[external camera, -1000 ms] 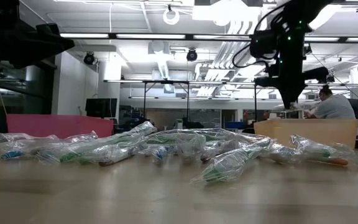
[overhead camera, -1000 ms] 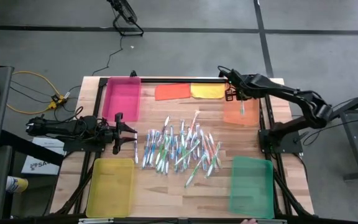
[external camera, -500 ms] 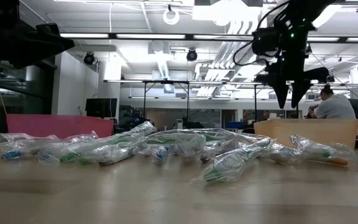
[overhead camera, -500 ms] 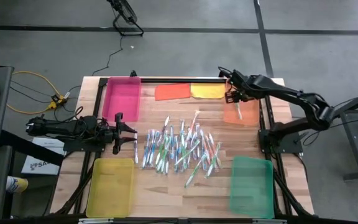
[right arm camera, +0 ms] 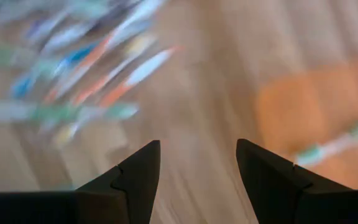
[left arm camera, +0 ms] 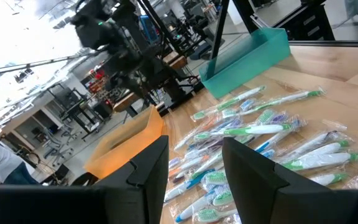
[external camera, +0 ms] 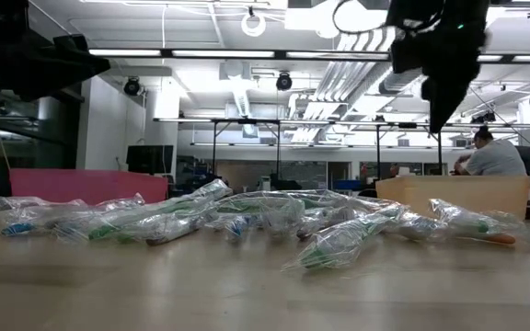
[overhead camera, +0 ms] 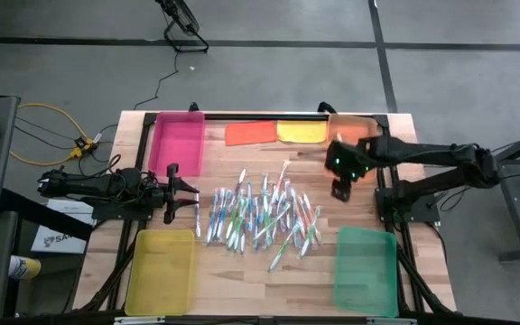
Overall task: Pick & Place Toothbrushes
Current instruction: Put the green toothbrush into the orange bin, then put the orange toothbrush into the green bin
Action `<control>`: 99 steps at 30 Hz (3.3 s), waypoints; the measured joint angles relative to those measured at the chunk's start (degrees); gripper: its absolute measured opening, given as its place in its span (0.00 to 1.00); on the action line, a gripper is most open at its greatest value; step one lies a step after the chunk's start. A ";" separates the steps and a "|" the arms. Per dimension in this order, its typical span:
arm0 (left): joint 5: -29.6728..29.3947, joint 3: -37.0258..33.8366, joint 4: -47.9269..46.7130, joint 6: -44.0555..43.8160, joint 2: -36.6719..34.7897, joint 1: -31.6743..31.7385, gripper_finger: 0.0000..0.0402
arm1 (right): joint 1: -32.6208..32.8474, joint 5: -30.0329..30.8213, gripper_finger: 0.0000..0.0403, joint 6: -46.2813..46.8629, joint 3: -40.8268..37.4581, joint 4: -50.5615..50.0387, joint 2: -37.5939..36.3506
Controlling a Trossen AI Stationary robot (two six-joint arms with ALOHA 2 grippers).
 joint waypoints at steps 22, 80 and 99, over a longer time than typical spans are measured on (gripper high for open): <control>0.01 0.00 0.00 0.00 -0.01 0.00 0.37 | 12.69 -4.83 0.48 -40.47 0.00 12.93 23.92; 0.02 -0.01 0.00 0.00 -0.01 0.00 0.37 | -16.72 16.87 0.01 51.05 0.09 -16.83 -0.22; 0.02 -0.01 0.00 0.00 0.01 -0.01 0.37 | -23.35 14.83 0.28 51.34 -6.84 -3.99 -0.11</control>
